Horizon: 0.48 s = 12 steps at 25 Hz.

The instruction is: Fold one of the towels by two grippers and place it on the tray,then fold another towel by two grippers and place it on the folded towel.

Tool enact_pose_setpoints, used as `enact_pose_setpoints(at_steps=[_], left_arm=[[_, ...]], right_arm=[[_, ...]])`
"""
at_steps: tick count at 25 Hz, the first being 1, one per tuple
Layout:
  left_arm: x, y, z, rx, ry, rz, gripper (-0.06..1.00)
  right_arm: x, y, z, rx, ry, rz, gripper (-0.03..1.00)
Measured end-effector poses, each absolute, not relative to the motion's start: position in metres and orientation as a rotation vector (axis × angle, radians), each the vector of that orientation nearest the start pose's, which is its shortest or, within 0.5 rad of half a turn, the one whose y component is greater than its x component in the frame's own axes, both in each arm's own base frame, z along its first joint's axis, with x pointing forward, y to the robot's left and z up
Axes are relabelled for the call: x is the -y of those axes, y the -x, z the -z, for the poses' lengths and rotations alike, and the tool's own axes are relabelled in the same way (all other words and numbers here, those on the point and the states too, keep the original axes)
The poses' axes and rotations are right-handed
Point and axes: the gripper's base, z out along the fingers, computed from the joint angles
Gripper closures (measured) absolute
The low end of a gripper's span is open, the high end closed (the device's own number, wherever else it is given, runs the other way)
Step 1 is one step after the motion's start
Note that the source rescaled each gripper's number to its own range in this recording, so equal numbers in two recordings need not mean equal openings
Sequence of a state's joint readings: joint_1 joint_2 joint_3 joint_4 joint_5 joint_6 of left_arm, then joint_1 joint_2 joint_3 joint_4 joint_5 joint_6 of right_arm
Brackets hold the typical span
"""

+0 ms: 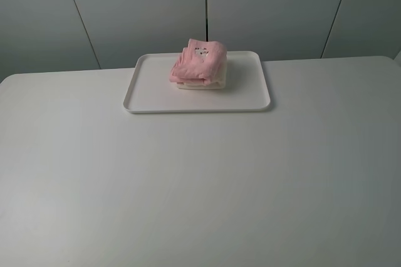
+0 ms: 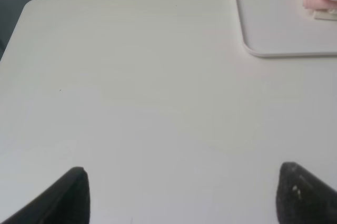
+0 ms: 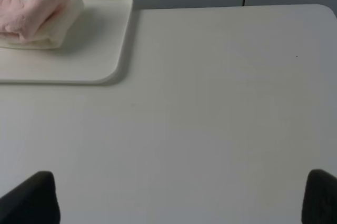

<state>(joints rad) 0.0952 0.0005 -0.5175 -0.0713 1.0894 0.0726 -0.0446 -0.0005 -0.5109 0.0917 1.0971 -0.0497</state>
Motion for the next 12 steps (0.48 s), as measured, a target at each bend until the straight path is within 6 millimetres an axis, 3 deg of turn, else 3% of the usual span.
enact_pose_setpoints(at_steps=[12], left_arm=[[0.0065, 0.0076, -0.2799, -2.054, 0.023, -0.016, 0.02]], right_arm=[[-0.0077, 0.0077, -0.2776, -2.066, 0.016, -0.055, -0.03]])
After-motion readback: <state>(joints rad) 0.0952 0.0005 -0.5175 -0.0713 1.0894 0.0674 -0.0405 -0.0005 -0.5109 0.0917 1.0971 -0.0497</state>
